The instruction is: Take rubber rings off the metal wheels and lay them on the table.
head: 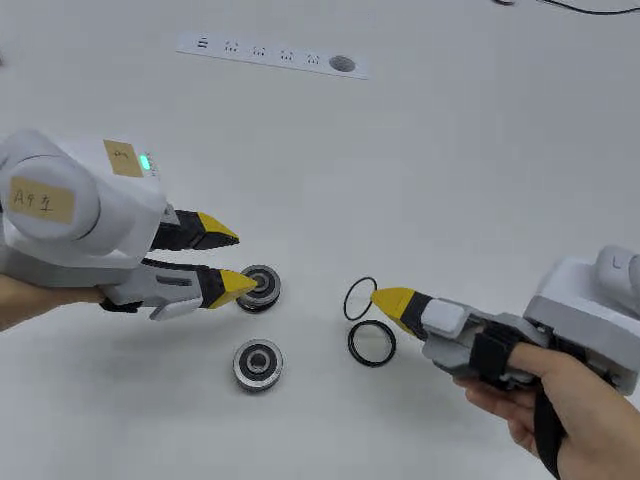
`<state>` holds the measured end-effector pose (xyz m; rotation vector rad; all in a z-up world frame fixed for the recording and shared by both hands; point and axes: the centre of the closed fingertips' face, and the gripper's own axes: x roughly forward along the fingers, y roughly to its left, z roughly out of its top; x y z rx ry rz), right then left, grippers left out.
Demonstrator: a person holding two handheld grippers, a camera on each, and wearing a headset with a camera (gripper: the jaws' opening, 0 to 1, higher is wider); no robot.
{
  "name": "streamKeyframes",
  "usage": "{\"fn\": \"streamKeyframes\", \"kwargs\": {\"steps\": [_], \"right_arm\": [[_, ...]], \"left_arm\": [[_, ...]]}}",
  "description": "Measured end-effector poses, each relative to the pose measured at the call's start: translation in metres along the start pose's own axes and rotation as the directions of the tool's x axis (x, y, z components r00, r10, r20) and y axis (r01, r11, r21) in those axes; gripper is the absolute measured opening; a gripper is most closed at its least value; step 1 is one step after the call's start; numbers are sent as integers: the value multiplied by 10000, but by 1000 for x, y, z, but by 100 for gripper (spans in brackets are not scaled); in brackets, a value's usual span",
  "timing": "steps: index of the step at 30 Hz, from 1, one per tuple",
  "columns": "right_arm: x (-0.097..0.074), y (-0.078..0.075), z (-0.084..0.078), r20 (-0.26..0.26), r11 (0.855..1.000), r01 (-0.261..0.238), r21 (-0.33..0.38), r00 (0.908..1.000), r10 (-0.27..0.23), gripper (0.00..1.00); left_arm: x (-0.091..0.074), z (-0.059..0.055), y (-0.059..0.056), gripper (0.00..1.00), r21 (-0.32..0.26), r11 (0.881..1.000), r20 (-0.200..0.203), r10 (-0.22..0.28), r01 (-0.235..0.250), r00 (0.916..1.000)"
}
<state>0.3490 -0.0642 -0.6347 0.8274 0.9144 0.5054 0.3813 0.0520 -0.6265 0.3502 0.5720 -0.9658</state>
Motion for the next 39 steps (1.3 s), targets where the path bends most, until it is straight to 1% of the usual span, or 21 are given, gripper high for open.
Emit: {"fn": "streamKeyframes", "kwargs": {"steps": [1,2,4,5,6,7,10,15,16,18,25,29,31,32,33,34,35,36,37,38,39], "right_arm": [[-2,-1,-4,-16,9999,11,169,10000,-11,2],[-3,-4,-6,-13,9999,41,154,10000,-41,2],[-5,-11,-10,-57,9995,243,225,9997,-241,2],[-5,-14,-10,-49,9990,308,321,9995,-306,2],[-6,-18,-10,11,9976,386,569,9992,-388,2],[-7,-20,-10,34,9973,423,598,9991,-426,2],[-10,-28,-9,68,9949,743,676,9972,-749,2],[-14,-41,-6,160,9907,1204,627,9924,-1217,2],[-14,-45,-7,111,9899,1353,432,9907,-1359,2],[-15,-48,-8,59,9881,1505,312,9885,-1508,2],[-17,-50,-5,191,9883,1526,64,9881,-1527,4],[-21,-52,3,587,9881,1537,80,9863,-1539,6],[-22,-52,7,657,9877,1548,-233,9860,-1530,7],[-22,-51,6,576,9873,1567,-260,9862,-1550,8],[-22,-50,2,250,9869,1541,-481,9879,-1530,8],[-22,-51,0,74,9844,1577,-777,9875,-1576,8],[-22,-53,-1,-18,9794,1690,-1104,9854,-1703,8],[-22,-55,-1,-64,9686,1872,-1636,9816,-1908,9],[-22,-55,-2,-122,9611,1947,-1957,9795,-2009,10],[-22,-54,-1,-103,9518,1950,-2366,9791,-2032,11],[-21,-52,-1,-97,9492,1890,-2518,9802,-1978,12]], "left_arm": [[0,-1,0,30,-20,10000,-42,-9,9,10000],[0,-2,0,30,-59,10000,-95,13,-14,10000],[0,-2,-2,30,-221,9998,-12,-23,23,10000],[-1,-1,-2,30,-252,9997,41,-48,49,10000],[-2,-1,-3,30,-310,9995,80,-34,36,10000],[-2,-2,-3,30,-328,9995,85,-27,30,10000],[-4,-3,-2,30,-281,9996,37,13,-12,10000],[-3,-5,-4,30,-227,9997,-45,-22,21,10000],[-3,-5,-4,30,-225,9997,-20,-19,19,10000],[-2,-5,-5,30,-243,9997,-22,-32,31,10000],[-1,-6,-7,29,-133,9999,-100,-79,77,9999],[-1,-5,-7,29,-120,9999,0,-99,99,10000],[0,-5,-6,29,-125,9998,-23,-125,124,9999],[1,-5,-6,29,-95,9999,-49,-130,129,9999],[2,-6,-6,29,-68,9999,-78,-143,142,9999],[2,-6,-6,29,-68,9999,-92,-153,152,9998],[3,-6,-6,29,-58,9998,-98,-167,166,9998],[3,-6,-7,29,-56,9998,-98,-182,182,9998],[3,-6,-7,29,-47,9998,-100,-185,184,9998],[3,-6,-7,29,-22,9998,-94,-198,197,9998],[3,-6,-8,29,-28,9998,-104,-212,212,9997]]}}
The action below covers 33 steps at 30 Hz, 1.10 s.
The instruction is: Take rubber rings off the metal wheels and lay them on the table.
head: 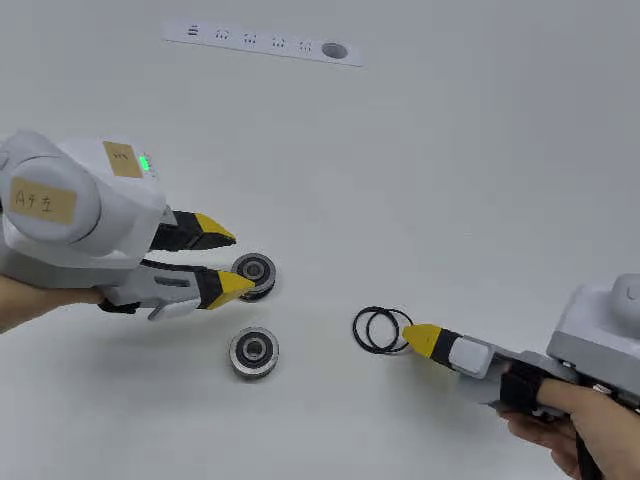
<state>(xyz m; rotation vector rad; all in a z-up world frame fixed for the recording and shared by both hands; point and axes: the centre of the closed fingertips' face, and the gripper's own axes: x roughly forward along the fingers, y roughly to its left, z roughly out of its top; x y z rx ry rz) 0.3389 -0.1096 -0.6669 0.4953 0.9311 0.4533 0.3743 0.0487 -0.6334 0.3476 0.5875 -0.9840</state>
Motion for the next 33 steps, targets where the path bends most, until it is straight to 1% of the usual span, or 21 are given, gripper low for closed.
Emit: {"fn": "streamKeyframes", "kwargs": {"steps": [2,4,6,7,8,13,16,17,20,21,22,23,24,26,28,30,31,33], "right_arm": [[1,11,1,72,9991,-415,-105,9991,416,12],[3,17,-2,-112,9986,-531,-79,9985,530,12],[4,16,-5,-271,9986,-438,-290,9987,430,12],[5,15,-5,-271,9984,-287,-485,9993,274,12],[5,15,-5,-261,9978,-262,-607,9994,246,13],[2,10,0,-79,9982,-173,-576,9998,168,15],[-1,4,3,-1,9964,129,-843,9999,-129,17],[-2,4,4,98,9957,120,-919,9999,-111,17],[-4,3,10,309,9973,41,-727,9995,-18,17],[-5,3,12,386,9974,95,-709,9992,-67,17],[-6,0,17,673,9959,338,-844,9973,-282,17],[-7,-3,19,803,9944,414,-976,9962,-336,18],[-7,-3,20,824,9941,438,-990,9960,-357,18],[-6,-3,21,833,9950,416,-908,9959,-341,18],[-6,-1,24,977,9966,338,-750,9949,-264,18],[-6,2,28,1171,9973,284,-671,9929,-204,17],[-6,1,30,1241,9972,337,-663,9919,-253,17],[-5,4,35,1504,9976,241,-653,9885,-141,17]], "left_arm": [[0,0,0,29,6,10000,-10,11,-11,10000],[0,-1,0,29,-10,10000,-15,15,-15,10000],[0,-1,0,29,-14,10000,-31,12,-12,10000],[0,-1,0,29,-4,10000,-30,15,-15,10000],[0,-1,0,29,-2,10000,-28,13,-13,10000],[-1,0,1,28,-1,10000,13,40,-40,10000],[-1,0,1,28,12,10000,10,39,-39,10000],[0,0,1,28,45,10000,10,34,-34,10000],[0,2,0,28,78,10000,46,3,-4,10000],[1,2,0,28,87,10000,58,2,-2,10000],[1,2,1,28,106,9999,61,-5,5,10000],[2,2,1,28,122,9999,36,-19,18,10000],[3,1,1,27,150,9999,4,-26,25,10000],[5,1,2,27,141,9999,-17,-51,51,10000],[8,0,2,24,83,9999,-6,-130,130,9999],[11,-2,3,21,70,9999,-91,-132,132,9999],[13,-3,3,22,111,9998,-151,-156,157,9998],[16,-3,2,22,120,9997,-193,-221,223,9996]]}}
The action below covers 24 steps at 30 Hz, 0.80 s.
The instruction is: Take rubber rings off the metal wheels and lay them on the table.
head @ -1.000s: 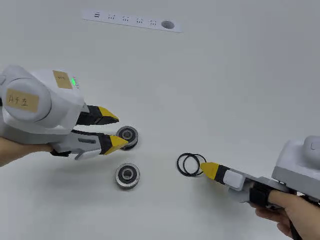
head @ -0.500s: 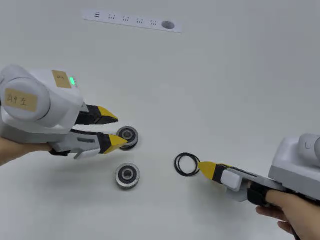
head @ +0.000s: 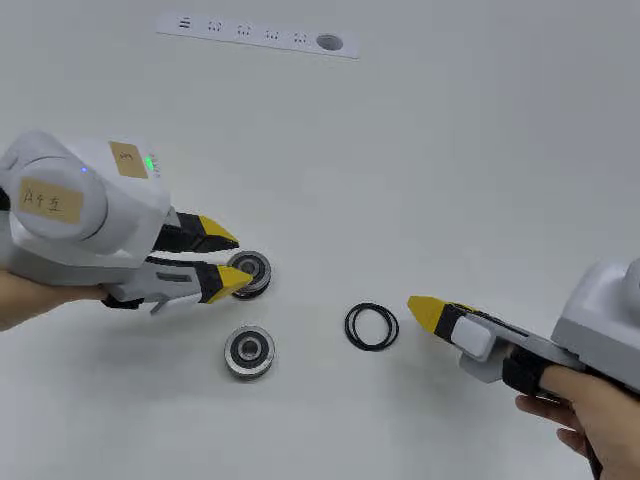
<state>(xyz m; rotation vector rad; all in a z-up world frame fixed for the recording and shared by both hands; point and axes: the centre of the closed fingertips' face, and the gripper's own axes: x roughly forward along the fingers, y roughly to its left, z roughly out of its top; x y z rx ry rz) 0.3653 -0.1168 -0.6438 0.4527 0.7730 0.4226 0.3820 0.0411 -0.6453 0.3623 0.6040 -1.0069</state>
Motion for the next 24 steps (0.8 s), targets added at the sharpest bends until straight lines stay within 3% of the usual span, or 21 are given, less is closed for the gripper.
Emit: {"fn": "streamKeyframes", "kwargs": {"steps": [11,24], "right_arm": [[5,7,9,305,9980,-274,573,9992,257,15],[7,10,3,202,9955,-490,811,9987,475,15]], "left_arm": [[6,-1,-4,18,-4,9996,-79,-274,274,9996],[6,-4,-4,15,-59,9997,-122,-251,251,9996]]}}
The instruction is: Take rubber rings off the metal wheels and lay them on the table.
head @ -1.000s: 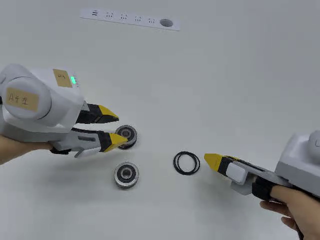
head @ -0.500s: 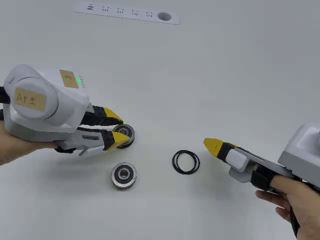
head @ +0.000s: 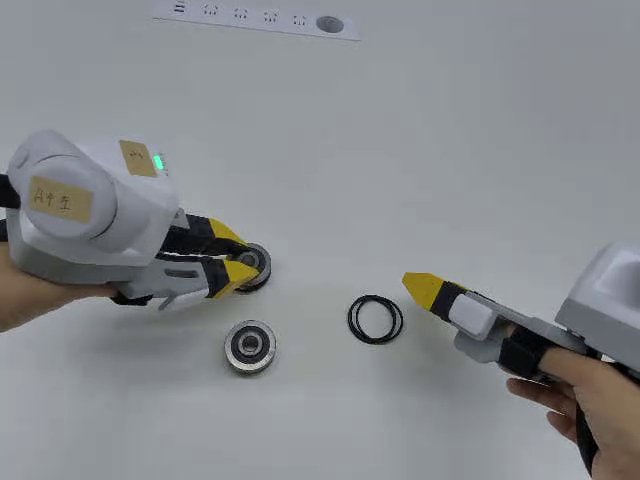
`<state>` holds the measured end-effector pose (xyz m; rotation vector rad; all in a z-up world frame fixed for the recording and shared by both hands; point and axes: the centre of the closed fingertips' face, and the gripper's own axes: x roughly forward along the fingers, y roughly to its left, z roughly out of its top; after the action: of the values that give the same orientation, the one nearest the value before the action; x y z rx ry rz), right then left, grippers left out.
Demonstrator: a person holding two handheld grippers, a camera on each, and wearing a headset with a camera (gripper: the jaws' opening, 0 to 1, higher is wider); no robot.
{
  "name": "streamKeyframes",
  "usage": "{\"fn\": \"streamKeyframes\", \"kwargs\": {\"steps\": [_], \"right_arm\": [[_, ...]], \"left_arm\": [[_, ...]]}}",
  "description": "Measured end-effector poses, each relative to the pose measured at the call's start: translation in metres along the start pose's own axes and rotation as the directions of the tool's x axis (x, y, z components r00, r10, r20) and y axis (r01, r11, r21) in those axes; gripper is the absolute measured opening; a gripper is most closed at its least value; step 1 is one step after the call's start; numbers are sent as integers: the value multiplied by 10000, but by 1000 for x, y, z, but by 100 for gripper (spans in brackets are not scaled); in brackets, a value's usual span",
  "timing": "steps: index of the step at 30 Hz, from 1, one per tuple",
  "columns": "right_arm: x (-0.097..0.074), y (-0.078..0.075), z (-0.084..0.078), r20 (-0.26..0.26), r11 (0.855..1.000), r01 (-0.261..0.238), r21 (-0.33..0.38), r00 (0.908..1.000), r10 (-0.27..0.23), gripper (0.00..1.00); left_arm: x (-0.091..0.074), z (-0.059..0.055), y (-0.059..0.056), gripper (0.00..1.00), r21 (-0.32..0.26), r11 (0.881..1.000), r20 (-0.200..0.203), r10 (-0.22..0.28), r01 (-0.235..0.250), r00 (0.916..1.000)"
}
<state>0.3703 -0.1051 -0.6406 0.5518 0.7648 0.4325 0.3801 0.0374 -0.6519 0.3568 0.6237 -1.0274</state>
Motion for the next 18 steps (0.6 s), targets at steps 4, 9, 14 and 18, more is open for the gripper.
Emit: {"fn": "streamKeyframes", "kwargs": {"steps": [4,9,14,18], "right_arm": [[1,5,1,27,9997,-183,140,9998,183,15],[12,22,0,-127,9969,-761,179,9970,764,15],[27,43,-9,-525,9883,-1473,395,9874,1493,17],[39,55,-13,-645,9809,-1818,696,9804,1863,18]], "left_arm": [[0,0,0,14,157,9999,-38,-22,22,10000],[-1,-1,0,13,242,9996,-170,-143,147,9998],[0,-1,0,13,221,9995,-287,-217,224,9994],[0,-2,0,13,127,9996,-262,-236,240,9994]]}}
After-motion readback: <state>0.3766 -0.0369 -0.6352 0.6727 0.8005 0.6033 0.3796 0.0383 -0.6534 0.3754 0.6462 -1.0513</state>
